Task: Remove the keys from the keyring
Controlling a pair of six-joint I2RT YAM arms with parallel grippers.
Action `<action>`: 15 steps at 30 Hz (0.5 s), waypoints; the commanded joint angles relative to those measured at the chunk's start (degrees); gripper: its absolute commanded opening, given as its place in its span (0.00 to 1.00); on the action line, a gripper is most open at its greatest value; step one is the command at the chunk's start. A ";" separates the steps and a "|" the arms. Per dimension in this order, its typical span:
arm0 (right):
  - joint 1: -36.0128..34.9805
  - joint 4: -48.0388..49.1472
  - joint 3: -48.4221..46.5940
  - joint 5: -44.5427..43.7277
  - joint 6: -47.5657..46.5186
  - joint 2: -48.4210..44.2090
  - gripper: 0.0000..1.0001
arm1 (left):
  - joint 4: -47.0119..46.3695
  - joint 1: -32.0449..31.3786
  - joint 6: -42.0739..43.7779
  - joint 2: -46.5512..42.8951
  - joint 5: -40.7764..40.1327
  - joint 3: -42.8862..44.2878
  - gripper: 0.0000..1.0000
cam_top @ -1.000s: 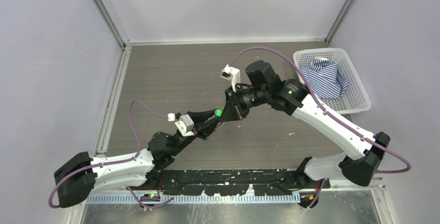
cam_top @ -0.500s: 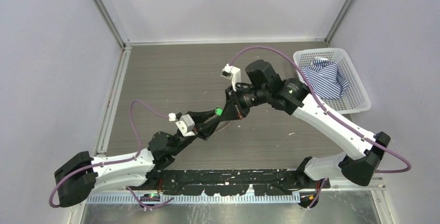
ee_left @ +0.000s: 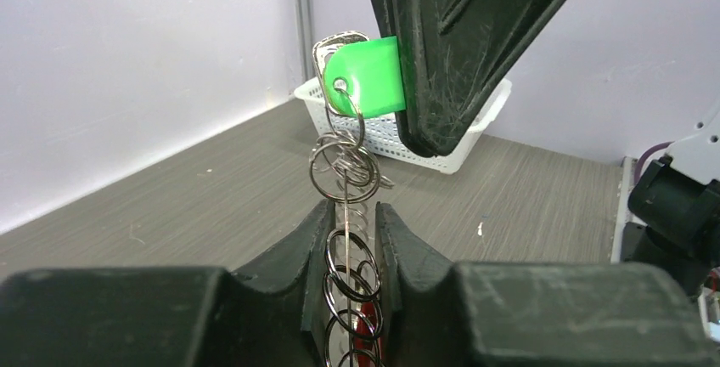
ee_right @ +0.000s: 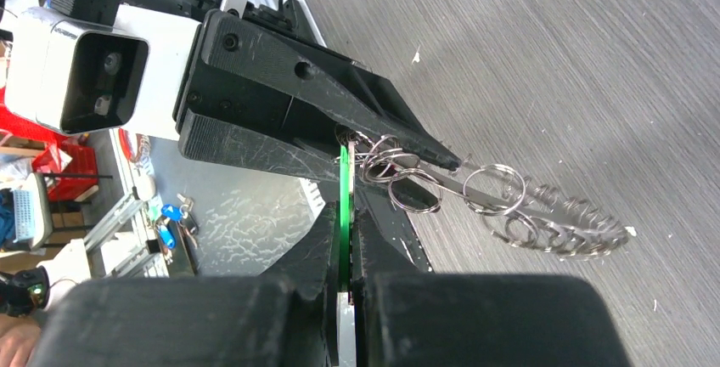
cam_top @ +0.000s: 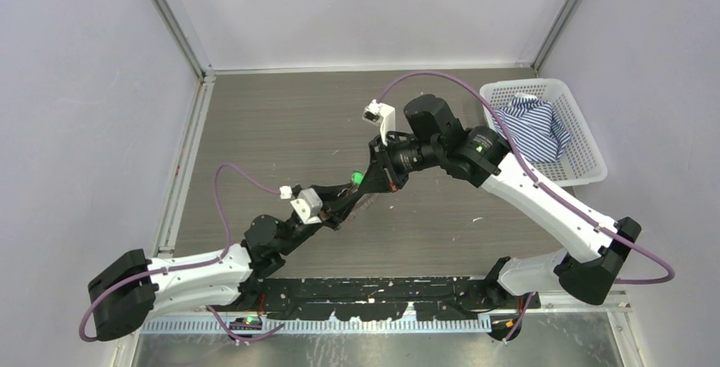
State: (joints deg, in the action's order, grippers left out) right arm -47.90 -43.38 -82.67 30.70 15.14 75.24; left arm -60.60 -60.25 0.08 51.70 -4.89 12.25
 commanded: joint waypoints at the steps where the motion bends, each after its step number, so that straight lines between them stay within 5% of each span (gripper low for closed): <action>1: -0.33 3.74 -3.21 0.22 0.12 -1.90 0.01 | 1.19 0.26 2.69 -2.26 -0.36 1.87 0.16; 5: -0.33 1.71 -4.08 -3.19 -0.64 -1.46 0.01 | 2.37 0.22 4.16 -4.43 -1.43 1.82 0.01; 12: -0.77 -10.16 -10.21 -14.46 -7.33 1.38 0.01 | 16.75 0.97 5.01 -12.81 -0.90 5.56 0.00; 15: -7.09 -16.67 -10.48 -22.08 -12.62 3.32 0.01 | 22.02 2.38 4.80 -14.41 -1.06 8.46 0.00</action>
State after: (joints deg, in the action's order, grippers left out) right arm -49.47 -52.05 -90.30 20.27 9.91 77.08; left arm -45.80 -59.46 3.86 39.59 -5.61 15.88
